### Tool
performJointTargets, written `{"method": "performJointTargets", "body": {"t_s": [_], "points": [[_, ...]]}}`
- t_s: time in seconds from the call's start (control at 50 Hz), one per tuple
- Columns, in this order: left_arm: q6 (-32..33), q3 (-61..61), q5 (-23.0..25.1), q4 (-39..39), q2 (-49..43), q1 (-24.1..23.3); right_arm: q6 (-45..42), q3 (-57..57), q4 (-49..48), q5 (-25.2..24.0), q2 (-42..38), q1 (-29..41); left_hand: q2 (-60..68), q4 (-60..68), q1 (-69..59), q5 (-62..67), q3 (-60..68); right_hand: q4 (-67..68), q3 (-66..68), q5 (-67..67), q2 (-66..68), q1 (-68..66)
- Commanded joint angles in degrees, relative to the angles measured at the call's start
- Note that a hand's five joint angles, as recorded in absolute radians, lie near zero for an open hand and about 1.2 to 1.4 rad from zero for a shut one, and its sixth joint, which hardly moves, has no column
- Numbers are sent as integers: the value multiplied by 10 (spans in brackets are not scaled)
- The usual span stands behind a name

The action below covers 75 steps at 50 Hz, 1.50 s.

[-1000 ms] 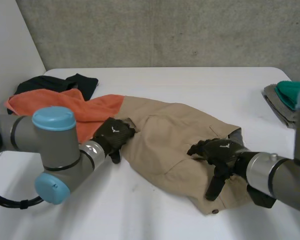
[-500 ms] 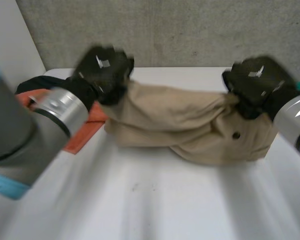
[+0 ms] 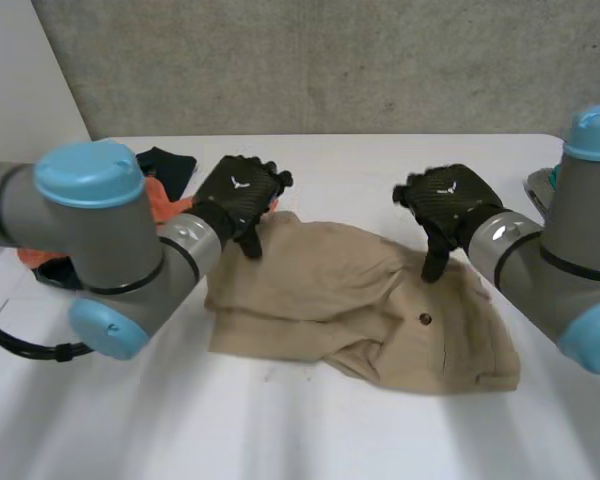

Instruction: Fold the laundry.

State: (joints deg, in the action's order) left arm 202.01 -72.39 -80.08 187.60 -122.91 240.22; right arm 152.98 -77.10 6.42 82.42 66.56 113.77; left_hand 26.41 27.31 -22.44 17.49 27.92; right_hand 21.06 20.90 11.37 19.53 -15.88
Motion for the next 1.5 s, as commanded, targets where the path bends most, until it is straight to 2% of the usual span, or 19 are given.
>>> {"method": "performJointTargets", "body": {"t_s": [0.02, 0.1, 0.16, 0.22, 0.3, 0.4, 0.5, 0.62, 0.78, 0.86, 0.88, 0.96, 1.18, 1.24, 1.26, 1.36, 1.5], "points": [[35, -19, -16, -1, 66, -5, 58, 27, -13, 21, 33, 5, -122, -131, 82, -132, -137, -111, -109, -114, -95, 59], [37, -90, -34, 4, 140, -2, 44, 33, 35, 2, 80, -5, -101, -110, 62, -112, -117, -110, -108, -113, -94, 58], [37, -131, -46, -1, 169, -2, 6, 49, 111, -20, 95, -48, -78, -87, 38, -89, -93, -110, -108, -113, -94, 58], [35, -176, -57, -7, 178, -4, -32, 63, 167, -48, 80, -99, -31, -40, -9, -42, -46, -110, -108, -113, -94, 58], [35, -215, -75, -10, 175, -5, -52, 84, 183, -74, 31, -116, 30, 21, -69, 19, 14, -91, -90, -94, -76, 40], [31, -223, -82, -4, 131, -5, -56, 123, 183, -97, -50, -116, 53, 44, -93, 43, 38, -71, -70, -74, -56, 19], [31, -177, -80, 8, 60, -4, -68, 144, 173, -116, -111, -116, 47, 38, -86, 36, 31, -64, -63, -67, -49, 13], [33, -135, -80, 6, 7, -5, -78, 160, 120, -133, -174, -115, 57, 48, -96, 46, 42, -39, -38, -42, -24, -13], [40, -101, -78, 9, -36, -2, -71, 195, 112, -142, -222, -115, 204, 196, -244, 194, 189, 142, 144, 139, 157, -194], [42, -67, -78, 11, -64, -1, -71, 206, 108, -145, -233, -114, 352, 343, -392, 342, 337, 320, 322, 317, 336, -372], [42, -51, -78, 12, -76, 0, -70, 212, 105, -145, -236, -114, 403, 394, -442, 392, 388, 427, 429, 424, 443, -479], [52, -6, -76, 12, -97, 3, -71, 222, 91, -144, -241, -114, 519, 510, -559, 508, 504, 589, 590, 586, 604, -641], [78, 9, -73, 9, -88, 12, -80, 213, 80, -142, -228, -114, 536, 527, -576, 525, 521, 589, 591, 586, 605, -641], [80, 14, -67, 9, -91, 16, -80, 210, 79, -143, -220, -114, 536, 527, -576, 525, 521, 241, 243, 238, 257, -293], [80, 16, -59, 11, -96, 17, -80, 210, 76, -143, -218, -114, 536, 527, -576, 525, 521, 164, 165, 160, 179, -215], [106, 27, -32, 12, -113, 20, -84, 228, 75, -159, -226, -114, 536, 527, -576, 525, 521, 97, 99, 94, 113, -149], [113, 25, -32, 12, -103, 21, -84, 268, 100, -205, -240, -115, 536, 527, -576, 525, 521, 122, 124, 119, 138, -174]]}}
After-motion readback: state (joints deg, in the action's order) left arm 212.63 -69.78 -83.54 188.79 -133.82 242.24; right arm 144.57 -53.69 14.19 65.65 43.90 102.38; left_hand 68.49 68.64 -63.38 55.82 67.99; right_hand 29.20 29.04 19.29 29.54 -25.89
